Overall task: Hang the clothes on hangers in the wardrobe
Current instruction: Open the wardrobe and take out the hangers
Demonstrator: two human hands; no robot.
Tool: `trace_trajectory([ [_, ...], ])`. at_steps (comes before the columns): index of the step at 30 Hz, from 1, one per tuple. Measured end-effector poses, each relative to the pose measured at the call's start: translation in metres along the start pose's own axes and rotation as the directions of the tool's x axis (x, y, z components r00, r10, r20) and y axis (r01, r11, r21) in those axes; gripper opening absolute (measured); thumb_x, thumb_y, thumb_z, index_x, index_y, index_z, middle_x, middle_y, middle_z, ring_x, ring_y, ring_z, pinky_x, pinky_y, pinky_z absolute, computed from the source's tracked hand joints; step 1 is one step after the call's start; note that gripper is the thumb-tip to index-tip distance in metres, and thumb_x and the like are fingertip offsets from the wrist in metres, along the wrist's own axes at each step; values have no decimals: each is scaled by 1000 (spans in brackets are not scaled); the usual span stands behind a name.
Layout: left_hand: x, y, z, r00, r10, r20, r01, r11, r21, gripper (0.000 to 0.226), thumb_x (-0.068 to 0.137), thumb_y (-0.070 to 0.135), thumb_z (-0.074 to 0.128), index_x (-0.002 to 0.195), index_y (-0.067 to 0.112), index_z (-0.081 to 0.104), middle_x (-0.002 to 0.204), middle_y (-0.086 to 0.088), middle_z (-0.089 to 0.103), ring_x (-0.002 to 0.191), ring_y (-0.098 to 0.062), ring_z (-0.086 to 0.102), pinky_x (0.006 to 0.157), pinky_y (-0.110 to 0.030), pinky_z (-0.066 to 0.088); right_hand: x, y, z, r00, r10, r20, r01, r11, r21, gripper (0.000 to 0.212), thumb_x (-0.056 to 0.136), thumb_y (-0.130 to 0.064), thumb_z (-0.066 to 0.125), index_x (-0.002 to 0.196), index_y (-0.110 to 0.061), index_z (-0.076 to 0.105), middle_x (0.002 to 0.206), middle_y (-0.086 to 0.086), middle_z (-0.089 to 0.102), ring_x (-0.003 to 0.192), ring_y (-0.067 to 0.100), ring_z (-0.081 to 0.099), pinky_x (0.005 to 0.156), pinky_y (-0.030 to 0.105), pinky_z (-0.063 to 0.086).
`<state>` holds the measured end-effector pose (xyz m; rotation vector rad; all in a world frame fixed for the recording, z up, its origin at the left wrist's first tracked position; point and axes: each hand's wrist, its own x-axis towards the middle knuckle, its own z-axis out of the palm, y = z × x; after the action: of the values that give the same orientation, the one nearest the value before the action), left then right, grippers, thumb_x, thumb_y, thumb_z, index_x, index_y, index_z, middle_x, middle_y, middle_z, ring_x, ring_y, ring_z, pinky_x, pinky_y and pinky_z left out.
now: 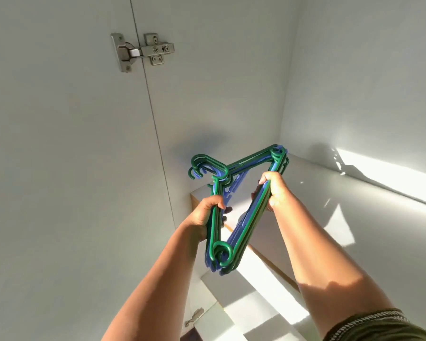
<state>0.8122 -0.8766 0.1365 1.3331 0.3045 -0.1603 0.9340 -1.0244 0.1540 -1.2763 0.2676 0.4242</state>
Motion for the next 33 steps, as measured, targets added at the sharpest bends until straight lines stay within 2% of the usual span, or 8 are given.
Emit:
trace_trajectory([
  [2,-17,-2,-15,999,10,-30,-10,1000,27,76,34,36,64,102,5,53,88,-8,57,61,-14,46,54,-23,39,-13,13,13,1000,-19,1,19,1000,8,15,60,-12,45,59,-15,30,56,3,32,47,22,40,52,21,41],
  [7,-61,-6,-62,997,-45,-66,47,999,23,66,42,43,72,92,0,59,81,-12,56,68,-23,56,72,-32,52,-47,48,47,999,-5,36,2,998,67,16,63,-7,38,59,-16,26,49,3,31,41,20,31,47,17,32],
  [13,-129,-16,-111,969,-102,-223,151,965,214,68,61,54,59,112,10,55,99,-9,59,70,-19,57,55,-23,45,-91,109,91,1000,-7,5,6,979,204,22,50,-16,48,58,-20,28,57,0,28,45,17,29,49,19,26],
  [17,-184,-26,-144,953,-50,-299,129,959,253,52,67,55,61,103,18,58,100,-8,63,66,-18,54,58,-25,42,-128,151,120,999,-24,-24,30,952,306,23,42,-15,51,57,-19,34,57,0,35,45,17,34,52,22,30],
  [21,-252,-32,-184,940,-86,-329,182,944,275,64,68,62,59,117,21,55,108,-9,68,76,-22,61,67,-29,45,-194,182,156,1000,-11,-26,18,956,293,18,58,-8,45,54,-18,31,47,0,31,37,16,29,45,17,28],
  [24,-312,-43,-215,933,-111,-344,216,934,284,53,81,58,57,118,20,55,116,-13,68,82,-23,63,70,-29,48,-246,215,183,999,30,-19,-23,951,308,20,61,-5,44,57,-17,28,47,0,30,37,16,28,45,18,27],
  [30,-477,-82,-278,883,-226,-411,319,931,174,54,62,37,76,106,9,62,94,-11,65,69,-21,63,63,-27,54,-353,284,239,997,58,56,-74,934,350,15,63,-3,44,60,-13,33,48,5,34,39,17,31,43,19,29],
  [33,-557,-106,-314,861,-173,-479,259,958,120,86,51,27,83,130,7,54,114,-18,67,91,-28,68,81,-38,58,-406,309,277,996,28,88,-58,927,370,13,67,-1,46,69,-10,38,49,6,35,40,17,31,43,22,29],
])
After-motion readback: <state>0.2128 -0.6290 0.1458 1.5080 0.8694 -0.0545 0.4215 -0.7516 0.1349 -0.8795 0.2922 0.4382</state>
